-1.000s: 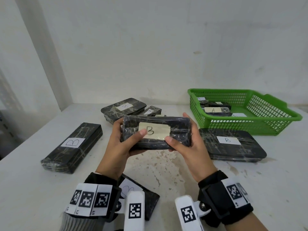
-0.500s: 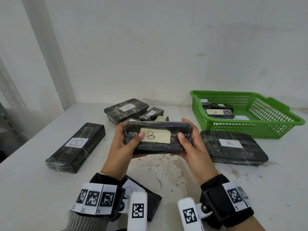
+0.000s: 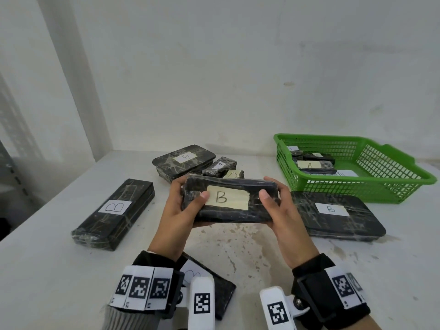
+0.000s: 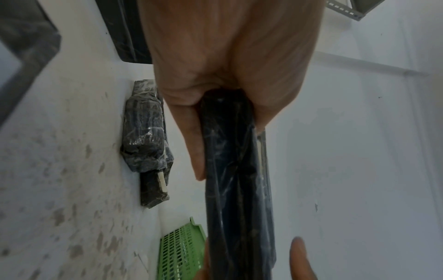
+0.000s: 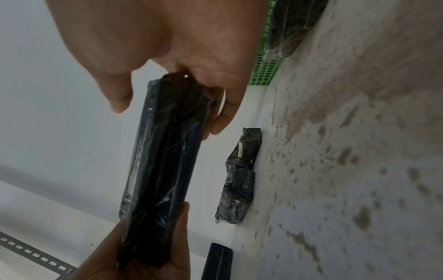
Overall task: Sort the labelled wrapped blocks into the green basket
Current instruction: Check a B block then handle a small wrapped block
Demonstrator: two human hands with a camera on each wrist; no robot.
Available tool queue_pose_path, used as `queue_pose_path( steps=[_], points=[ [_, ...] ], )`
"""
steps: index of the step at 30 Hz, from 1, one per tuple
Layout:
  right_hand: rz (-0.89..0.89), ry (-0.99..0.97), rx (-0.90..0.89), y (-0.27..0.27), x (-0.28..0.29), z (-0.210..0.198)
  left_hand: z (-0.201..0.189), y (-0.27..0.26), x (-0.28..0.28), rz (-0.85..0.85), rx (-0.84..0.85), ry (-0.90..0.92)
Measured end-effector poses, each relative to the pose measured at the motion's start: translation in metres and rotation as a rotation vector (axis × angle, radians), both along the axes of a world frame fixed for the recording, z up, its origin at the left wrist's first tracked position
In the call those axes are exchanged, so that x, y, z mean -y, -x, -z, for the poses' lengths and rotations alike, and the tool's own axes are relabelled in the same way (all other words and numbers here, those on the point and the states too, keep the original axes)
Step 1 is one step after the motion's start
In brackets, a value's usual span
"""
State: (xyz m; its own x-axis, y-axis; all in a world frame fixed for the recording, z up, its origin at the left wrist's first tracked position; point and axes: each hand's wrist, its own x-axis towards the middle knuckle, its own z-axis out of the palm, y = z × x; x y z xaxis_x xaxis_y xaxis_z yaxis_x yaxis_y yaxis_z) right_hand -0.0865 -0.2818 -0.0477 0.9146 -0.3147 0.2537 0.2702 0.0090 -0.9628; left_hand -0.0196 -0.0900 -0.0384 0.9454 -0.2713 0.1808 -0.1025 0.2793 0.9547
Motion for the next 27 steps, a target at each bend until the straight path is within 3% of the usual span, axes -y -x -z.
queue_pose_path(
  steps=[4, 13, 17, 21, 27],
  points=[
    [0.115, 0.048, 0.041, 0.000, 0.002, 0.000, -0.002, 0.005, 0.002, 0.050, 0.004, 0.002],
    [0.041, -0.010, 0.066, 0.004, 0.001, -0.008, -0.003, 0.004, 0.003, 0.026, 0.028, 0.017],
    [0.124, 0.054, 0.104, 0.005, -0.001, -0.009, -0.008, 0.010, 0.004, 0.079, 0.051, 0.020],
    [0.137, 0.066, 0.143, 0.007, -0.002, -0.012, -0.006, 0.013, 0.009, 0.004, 0.112, 0.043],
    [0.067, 0.025, 0.129, 0.011, -0.003, -0.017, -0.005, 0.009, 0.006, 0.018, 0.073, 0.088]
  ],
)
